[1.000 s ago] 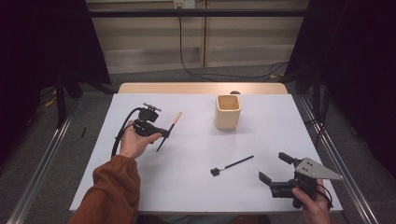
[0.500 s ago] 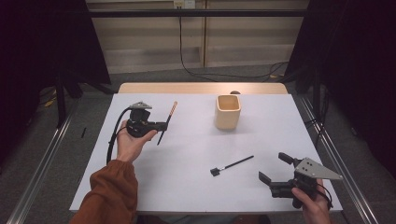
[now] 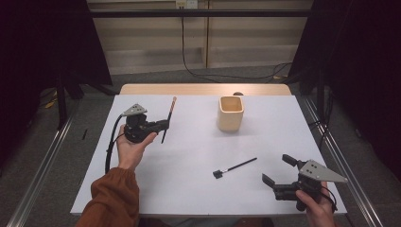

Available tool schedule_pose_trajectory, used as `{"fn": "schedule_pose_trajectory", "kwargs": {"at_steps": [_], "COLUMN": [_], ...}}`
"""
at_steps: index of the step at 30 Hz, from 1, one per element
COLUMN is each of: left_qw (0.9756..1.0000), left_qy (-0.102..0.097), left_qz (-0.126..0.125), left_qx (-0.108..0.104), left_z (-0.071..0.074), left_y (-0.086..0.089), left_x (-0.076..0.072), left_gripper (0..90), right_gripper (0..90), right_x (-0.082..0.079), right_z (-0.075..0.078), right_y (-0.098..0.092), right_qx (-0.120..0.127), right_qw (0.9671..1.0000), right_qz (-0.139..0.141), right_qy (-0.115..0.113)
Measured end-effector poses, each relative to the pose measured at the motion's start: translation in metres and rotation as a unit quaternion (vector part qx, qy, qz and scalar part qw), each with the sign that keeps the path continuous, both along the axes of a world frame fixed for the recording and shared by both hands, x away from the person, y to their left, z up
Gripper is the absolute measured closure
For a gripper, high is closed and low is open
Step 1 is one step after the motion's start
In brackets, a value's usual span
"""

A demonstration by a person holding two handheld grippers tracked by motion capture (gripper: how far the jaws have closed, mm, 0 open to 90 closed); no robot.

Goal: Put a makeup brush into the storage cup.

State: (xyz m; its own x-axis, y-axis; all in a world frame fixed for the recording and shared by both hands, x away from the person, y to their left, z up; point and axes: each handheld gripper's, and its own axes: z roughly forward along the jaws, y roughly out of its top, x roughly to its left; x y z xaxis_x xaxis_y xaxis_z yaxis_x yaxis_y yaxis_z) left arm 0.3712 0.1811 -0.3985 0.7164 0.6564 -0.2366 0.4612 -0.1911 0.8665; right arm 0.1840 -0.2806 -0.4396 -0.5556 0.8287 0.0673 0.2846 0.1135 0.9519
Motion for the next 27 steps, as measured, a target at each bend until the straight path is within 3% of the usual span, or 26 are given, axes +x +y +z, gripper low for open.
{"fn": "schedule_pose_trajectory", "kwargs": {"at_steps": [6,10,15,27], "left_qw": [0.9992,0.9987,0.9979,0.9969], "left_qy": [-0.032,-0.040,-0.056,-0.068], "left_qz": [0.010,0.023,0.021,0.005], "left_qx": [-0.024,-0.020,-0.025,-0.039], "left_z": [-0.001,-0.001,-0.003,-0.002], "left_y": [0.007,0.011,0.014,0.012], "left_x": [-0.002,-0.003,-0.004,-0.013], "left_gripper": [83.8,83.8,83.8,83.8], "right_gripper": [0.0,0.0,0.0,0.0], "right_x": [0.000,0.000,0.000,0.000], "right_z": [0.000,0.000,0.000,0.000], "right_y": [0.000,0.000,0.000,0.001], "right_qx": [0.000,0.001,0.002,0.003], "right_qw": [1.0000,1.0000,1.0000,1.0000], "right_qz": [0.000,0.000,0.001,0.002], "right_qy": [0.000,0.000,-0.001,-0.001]}}
